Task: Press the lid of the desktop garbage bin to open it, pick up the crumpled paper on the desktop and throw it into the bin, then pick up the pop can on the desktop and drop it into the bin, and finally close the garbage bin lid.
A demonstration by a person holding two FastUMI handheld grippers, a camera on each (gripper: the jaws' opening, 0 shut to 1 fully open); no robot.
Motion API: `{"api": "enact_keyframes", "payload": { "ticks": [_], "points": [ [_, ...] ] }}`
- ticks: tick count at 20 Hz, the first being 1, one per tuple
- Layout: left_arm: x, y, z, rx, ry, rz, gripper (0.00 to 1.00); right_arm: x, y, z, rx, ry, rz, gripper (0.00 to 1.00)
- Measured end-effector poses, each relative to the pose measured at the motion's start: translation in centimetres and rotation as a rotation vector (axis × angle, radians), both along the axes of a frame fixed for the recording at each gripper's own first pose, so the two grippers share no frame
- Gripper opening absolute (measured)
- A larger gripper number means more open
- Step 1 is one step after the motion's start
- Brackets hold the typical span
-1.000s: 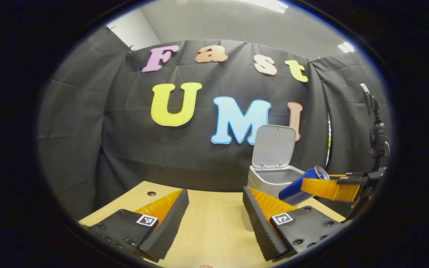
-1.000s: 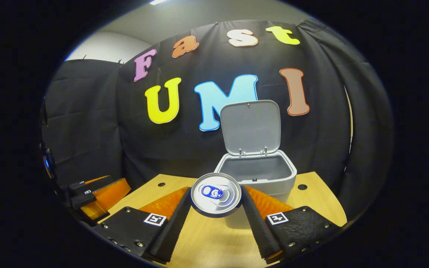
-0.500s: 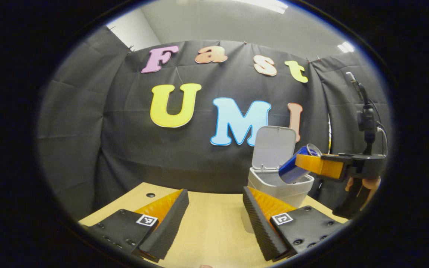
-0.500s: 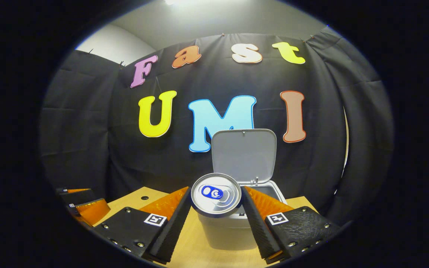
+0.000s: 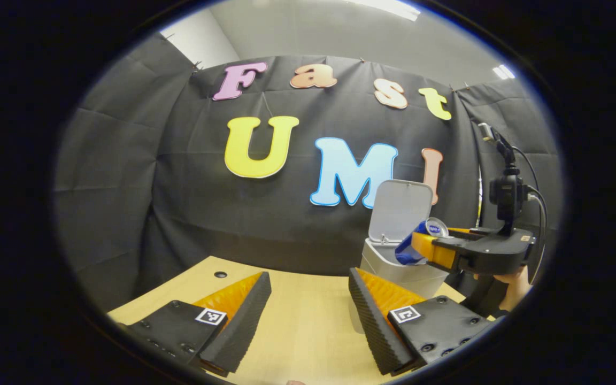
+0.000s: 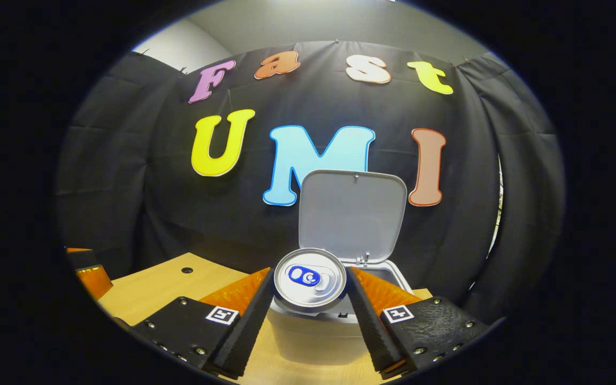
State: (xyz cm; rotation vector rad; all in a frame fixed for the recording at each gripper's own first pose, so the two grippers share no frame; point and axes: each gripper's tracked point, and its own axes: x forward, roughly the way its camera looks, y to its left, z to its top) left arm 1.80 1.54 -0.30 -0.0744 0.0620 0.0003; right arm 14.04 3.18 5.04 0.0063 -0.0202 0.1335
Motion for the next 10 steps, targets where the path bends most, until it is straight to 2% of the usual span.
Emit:
{"api": "enact_keyframes", "payload": {
  "ticks": [7,9,10],
  "points": [
    [-0.4,-0.2,-0.1,-0.007,0.010,0.009,0.95,0.8,-0.1,-0.8,0.003,0.021,-0.025,0.84],
    [-0.6,-0.2,-0.3,0.001,0.013,0.010,0.95,1.2,-0.4,-0.3,0.010,0.010,-0.034,0.87],
    [-0.6,-0.2,-0.4,0.002,0.016,0.010,0.95,1.1,-0.7,-0.1,0.010,0.000,-0.044,0.92]
  ]
}}
